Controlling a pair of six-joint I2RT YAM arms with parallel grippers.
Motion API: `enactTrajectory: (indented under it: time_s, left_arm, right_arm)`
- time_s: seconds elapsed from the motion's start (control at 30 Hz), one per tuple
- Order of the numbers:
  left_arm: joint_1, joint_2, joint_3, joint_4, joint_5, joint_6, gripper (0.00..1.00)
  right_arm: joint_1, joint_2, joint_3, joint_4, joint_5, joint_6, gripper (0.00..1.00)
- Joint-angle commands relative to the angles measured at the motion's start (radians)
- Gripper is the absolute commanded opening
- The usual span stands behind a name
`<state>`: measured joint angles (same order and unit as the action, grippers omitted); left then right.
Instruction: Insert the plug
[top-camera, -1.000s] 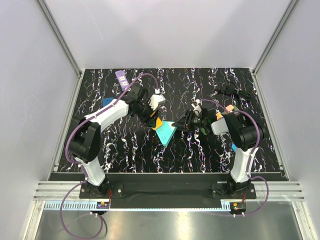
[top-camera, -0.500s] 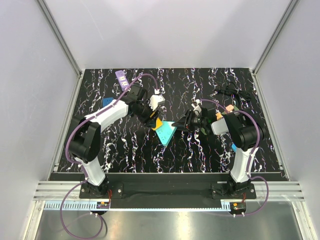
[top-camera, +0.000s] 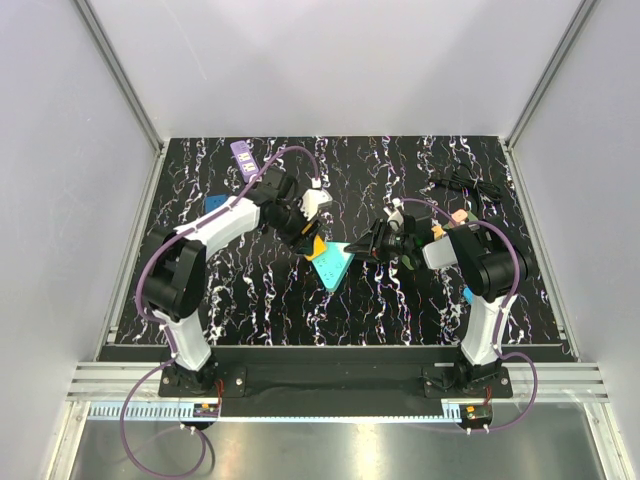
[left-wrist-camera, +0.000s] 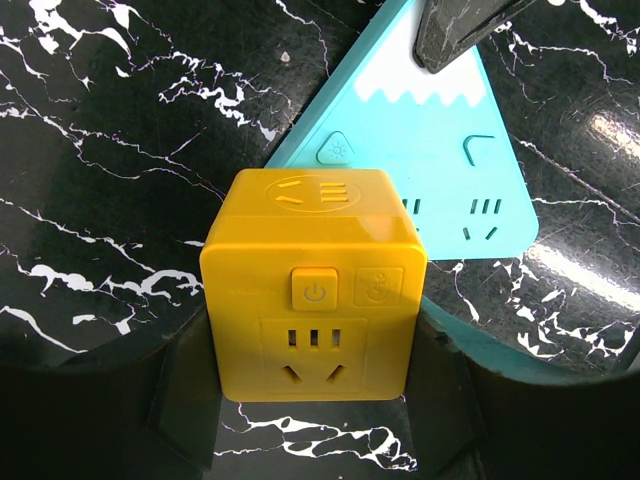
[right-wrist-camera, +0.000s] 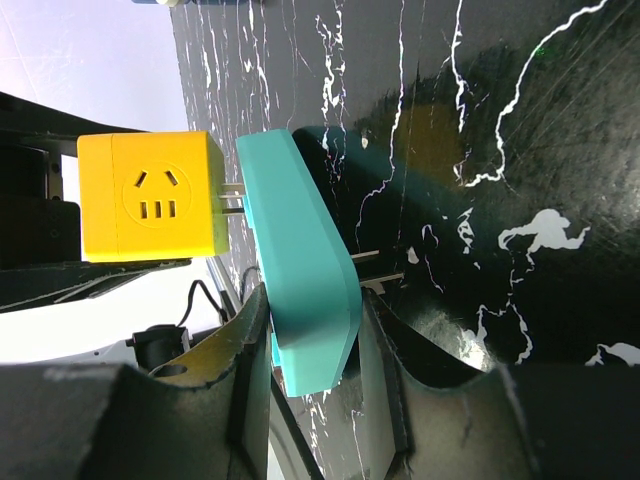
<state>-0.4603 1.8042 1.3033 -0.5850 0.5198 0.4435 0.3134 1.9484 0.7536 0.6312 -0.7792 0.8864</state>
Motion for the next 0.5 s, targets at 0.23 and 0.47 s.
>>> enactTrajectory:
  time_s: [0.23,0.47]
  left_arm:
    - [-0.052,0.113,0.027,0.034,0.017,-0.038,0.0]
    - [-0.092,0.155,0.047,0.04,-0.024,-0.08,0.0]
  right_arm:
    - [0.033,0.004,0.024,-0.037,-0.006,-0.027,0.0]
    - [0.044,-0.009,0.027,-0.068,0.018,-0.044,0.0]
